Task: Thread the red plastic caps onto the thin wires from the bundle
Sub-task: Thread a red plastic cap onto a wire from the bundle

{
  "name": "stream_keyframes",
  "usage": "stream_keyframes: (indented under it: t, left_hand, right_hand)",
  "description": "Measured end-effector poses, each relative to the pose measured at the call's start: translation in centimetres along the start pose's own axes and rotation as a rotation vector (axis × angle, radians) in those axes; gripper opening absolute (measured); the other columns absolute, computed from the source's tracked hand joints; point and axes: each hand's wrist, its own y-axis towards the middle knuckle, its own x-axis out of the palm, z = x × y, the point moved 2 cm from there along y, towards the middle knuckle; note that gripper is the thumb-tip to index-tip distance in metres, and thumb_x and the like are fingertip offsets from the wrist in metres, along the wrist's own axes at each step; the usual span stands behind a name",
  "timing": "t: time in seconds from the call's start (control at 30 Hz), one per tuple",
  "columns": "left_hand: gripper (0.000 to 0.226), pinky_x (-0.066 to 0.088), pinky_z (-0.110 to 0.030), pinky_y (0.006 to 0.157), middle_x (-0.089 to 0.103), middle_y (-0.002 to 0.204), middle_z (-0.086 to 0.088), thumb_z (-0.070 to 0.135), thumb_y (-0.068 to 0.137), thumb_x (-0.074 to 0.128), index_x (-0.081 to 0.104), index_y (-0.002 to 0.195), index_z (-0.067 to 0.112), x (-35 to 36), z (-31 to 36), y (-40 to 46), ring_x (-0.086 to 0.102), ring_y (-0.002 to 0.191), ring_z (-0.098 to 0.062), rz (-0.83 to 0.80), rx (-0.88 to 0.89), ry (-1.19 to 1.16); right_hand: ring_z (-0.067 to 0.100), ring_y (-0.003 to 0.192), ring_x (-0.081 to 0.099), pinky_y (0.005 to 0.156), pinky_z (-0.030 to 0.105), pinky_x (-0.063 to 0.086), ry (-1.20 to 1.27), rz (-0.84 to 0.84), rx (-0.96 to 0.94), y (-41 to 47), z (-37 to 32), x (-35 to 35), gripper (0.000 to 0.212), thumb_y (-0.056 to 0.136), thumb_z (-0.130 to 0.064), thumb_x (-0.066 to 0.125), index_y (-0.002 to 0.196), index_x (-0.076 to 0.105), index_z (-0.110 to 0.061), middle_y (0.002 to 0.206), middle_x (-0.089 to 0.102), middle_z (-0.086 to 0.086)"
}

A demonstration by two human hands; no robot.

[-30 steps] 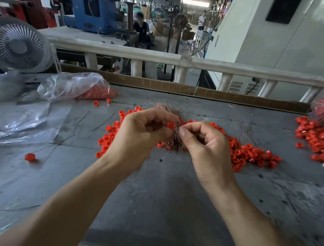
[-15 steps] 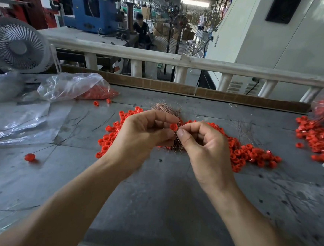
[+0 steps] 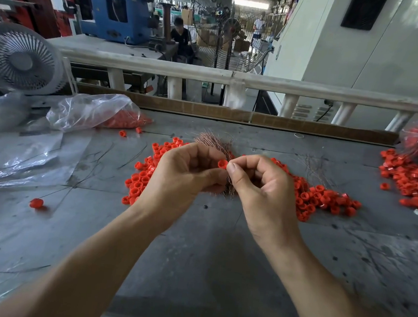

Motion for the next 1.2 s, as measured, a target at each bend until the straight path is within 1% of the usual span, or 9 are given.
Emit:
stream_keyframes:
  t: [0.1, 0.23, 0.33, 0.43, 0.6, 0.73, 0.83, 1.07, 1.2]
  left_hand:
    - [0.019, 0.063, -0.035, 0.082, 0.075, 0.096, -0.021, -0.008, 0.088, 0.068, 0.070, 0.105, 0.000, -0.17, -0.06, 0.01, 0.076, 0.089, -0.029, -0.015, -0.020, -0.052]
    - [0.016, 0.063, -0.037, 0.080, 0.075, 0.094, -0.020, -0.007, 0.091, 0.065, 0.071, 0.104, 0.001, -0.32, -0.24, 0.06, 0.075, 0.087, -0.029, -0.015, -0.035, -0.056]
    - [0.025, 0.063, -0.039, 0.083, 0.075, 0.098, -0.024, -0.006, 0.092, 0.065, 0.073, 0.112, 0.006, -0.32, -0.31, 0.08, 0.075, 0.091, -0.031, -0.019, -0.050, -0.049]
    - [0.024, 0.063, -0.036, 0.083, 0.075, 0.098, -0.024, -0.004, 0.092, 0.065, 0.076, 0.111, 0.007, -0.25, -0.32, 0.07, 0.074, 0.092, -0.030, -0.036, -0.061, -0.037]
    - [0.018, 0.061, -0.027, 0.073, 0.074, 0.084, -0.013, -0.004, 0.087, 0.069, 0.073, 0.104, 0.002, -0.15, -0.37, 0.21, 0.073, 0.078, -0.019, 0.002, -0.017, -0.066]
    - [0.017, 0.063, -0.034, 0.079, 0.074, 0.086, -0.012, -0.006, 0.086, 0.071, 0.068, 0.102, -0.001, -0.24, -0.30, 0.19, 0.073, 0.080, -0.023, 0.014, 0.031, -0.071]
    - [0.017, 0.063, -0.038, 0.081, 0.074, 0.089, -0.013, -0.007, 0.085, 0.072, 0.068, 0.099, 0.002, -0.26, -0.20, 0.16, 0.073, 0.082, -0.025, 0.019, 0.036, -0.079]
    - [0.018, 0.063, -0.037, 0.081, 0.074, 0.092, -0.016, -0.009, 0.085, 0.071, 0.068, 0.099, 0.002, -0.32, -0.17, 0.14, 0.073, 0.085, -0.028, 0.004, 0.046, -0.052]
    - [0.020, 0.062, -0.033, 0.078, 0.072, 0.091, -0.017, -0.010, 0.084, 0.071, 0.067, 0.099, 0.002, -0.33, -0.16, 0.16, 0.073, 0.082, -0.027, 0.005, 0.049, -0.035]
  right_hand:
    - [0.003, 0.073, 0.067, 0.068, 0.015, 0.050, 0.001, 0.023, 0.015, 0.22, 0.28, -0.31, 0.009, 0.093, -0.019, 0.072, 0.086, 0.073, -0.025, 0.080, 0.075, -0.007]
    - [-0.001, 0.070, 0.064, 0.066, 0.012, 0.048, -0.016, 0.027, 0.005, 0.25, 0.27, -0.39, 0.008, 0.092, -0.021, 0.072, 0.085, 0.072, -0.026, 0.078, 0.074, -0.009]
    - [-0.001, 0.069, 0.064, 0.065, 0.012, 0.048, -0.006, 0.020, 0.006, 0.21, 0.19, -0.36, 0.008, 0.092, -0.021, 0.071, 0.085, 0.072, -0.025, 0.077, 0.073, -0.009]
    - [-0.001, 0.068, 0.063, 0.065, 0.012, 0.047, -0.005, 0.023, 0.002, 0.17, 0.05, -0.37, 0.010, 0.092, -0.019, 0.071, 0.084, 0.072, -0.025, 0.075, 0.072, -0.009]
    - [0.001, 0.069, 0.065, 0.065, 0.012, 0.048, 0.004, 0.032, -0.012, 0.06, -0.43, -0.34, 0.010, 0.092, -0.018, 0.072, 0.084, 0.073, -0.023, 0.076, 0.073, -0.007]
    - [0.007, 0.073, 0.069, 0.067, 0.014, 0.050, 0.000, -0.029, 0.005, -0.33, -0.54, -0.07, 0.012, 0.094, -0.013, 0.071, 0.086, 0.073, -0.021, 0.079, 0.075, -0.004]
    - [0.004, 0.072, 0.068, 0.066, 0.013, 0.050, -0.006, -0.041, 0.020, -0.35, -0.53, 0.02, 0.012, 0.095, -0.011, 0.071, 0.086, 0.073, -0.020, 0.078, 0.074, -0.005]
    - [0.012, 0.075, 0.071, 0.068, 0.016, 0.053, -0.007, -0.042, 0.041, -0.32, -0.48, 0.03, 0.009, 0.093, -0.016, 0.070, 0.085, 0.073, -0.021, 0.080, 0.075, -0.001]
    - [0.018, 0.077, 0.072, 0.071, 0.024, 0.057, -0.004, -0.039, 0.059, -0.26, -0.46, 0.01, 0.007, 0.091, -0.021, 0.069, 0.086, 0.073, -0.020, 0.080, 0.076, 0.000]
